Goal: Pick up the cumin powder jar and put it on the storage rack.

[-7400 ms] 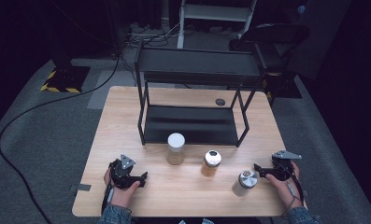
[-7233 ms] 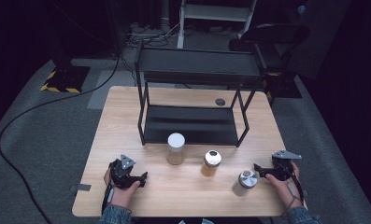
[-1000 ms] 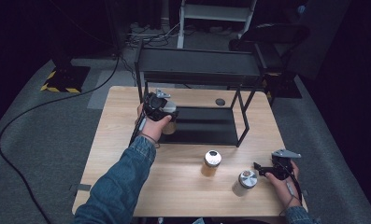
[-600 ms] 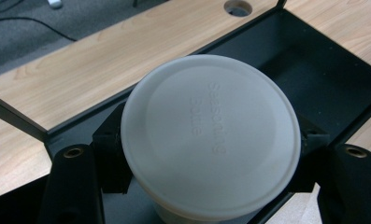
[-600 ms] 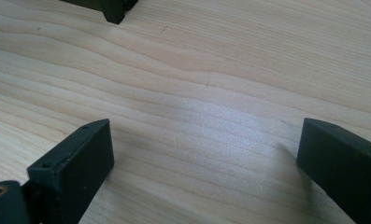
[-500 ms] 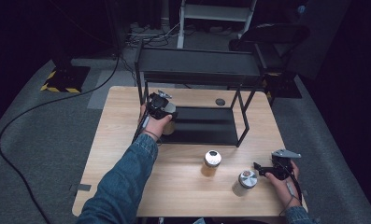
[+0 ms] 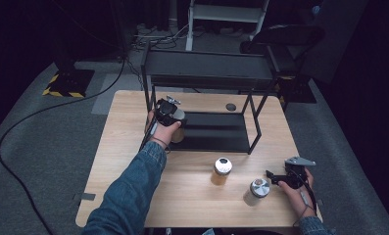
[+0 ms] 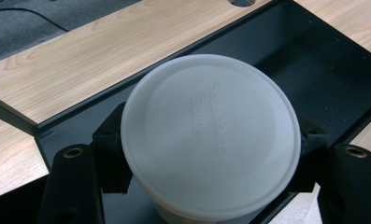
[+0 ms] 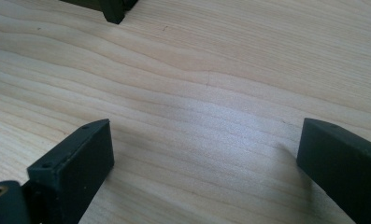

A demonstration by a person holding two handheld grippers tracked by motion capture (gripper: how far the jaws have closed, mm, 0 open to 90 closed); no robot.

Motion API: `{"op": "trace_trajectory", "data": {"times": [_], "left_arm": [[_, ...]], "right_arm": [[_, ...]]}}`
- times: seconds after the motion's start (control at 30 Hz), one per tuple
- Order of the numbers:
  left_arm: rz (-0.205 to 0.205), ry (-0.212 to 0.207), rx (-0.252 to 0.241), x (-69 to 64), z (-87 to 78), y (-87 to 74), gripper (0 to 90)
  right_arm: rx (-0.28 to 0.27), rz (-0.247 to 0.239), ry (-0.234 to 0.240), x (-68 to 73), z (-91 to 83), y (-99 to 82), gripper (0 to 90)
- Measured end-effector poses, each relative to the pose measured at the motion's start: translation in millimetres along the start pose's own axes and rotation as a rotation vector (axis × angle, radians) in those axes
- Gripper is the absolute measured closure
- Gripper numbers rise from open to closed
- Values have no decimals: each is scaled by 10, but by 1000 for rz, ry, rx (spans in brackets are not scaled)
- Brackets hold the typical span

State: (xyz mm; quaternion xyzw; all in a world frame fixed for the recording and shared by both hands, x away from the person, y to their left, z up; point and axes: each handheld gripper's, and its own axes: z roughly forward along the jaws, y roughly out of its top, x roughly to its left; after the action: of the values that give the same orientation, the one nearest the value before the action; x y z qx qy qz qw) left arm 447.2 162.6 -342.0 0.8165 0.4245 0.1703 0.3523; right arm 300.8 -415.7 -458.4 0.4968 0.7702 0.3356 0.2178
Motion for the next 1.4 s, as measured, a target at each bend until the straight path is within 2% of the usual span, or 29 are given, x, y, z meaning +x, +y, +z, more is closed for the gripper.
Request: {"op": "trace_trajectory", "data": {"times": [0.2,0.33,0.4,0.5,0.6,0.77,1.07,1.4], "left_arm": [[0,9,-1,-19,-1,-2,321],[-10,28,-25,-56,-35,-21,228],[-6,33,-36,-68,-73,-29,213],[-6,35,-49,-88,-142,-42,159],[-3,30,-64,-106,-231,-56,143],[17,22,-87,-169,-398,-94,136],[20,9,-142,-294,-686,-256,136],[37,6,-167,-395,-963,-460,134]], "right_arm": [[0,0,0,0,0,0,38],[0,0,0,0,0,0,38],[0,0,0,0,0,0,38],[0,0,0,0,0,0,38],[0,0,0,0,0,0,38],[1,0,0,1,0,1,38],[2,-2,3,-7,1,4,37],[2,-6,6,-15,4,8,35]]}}
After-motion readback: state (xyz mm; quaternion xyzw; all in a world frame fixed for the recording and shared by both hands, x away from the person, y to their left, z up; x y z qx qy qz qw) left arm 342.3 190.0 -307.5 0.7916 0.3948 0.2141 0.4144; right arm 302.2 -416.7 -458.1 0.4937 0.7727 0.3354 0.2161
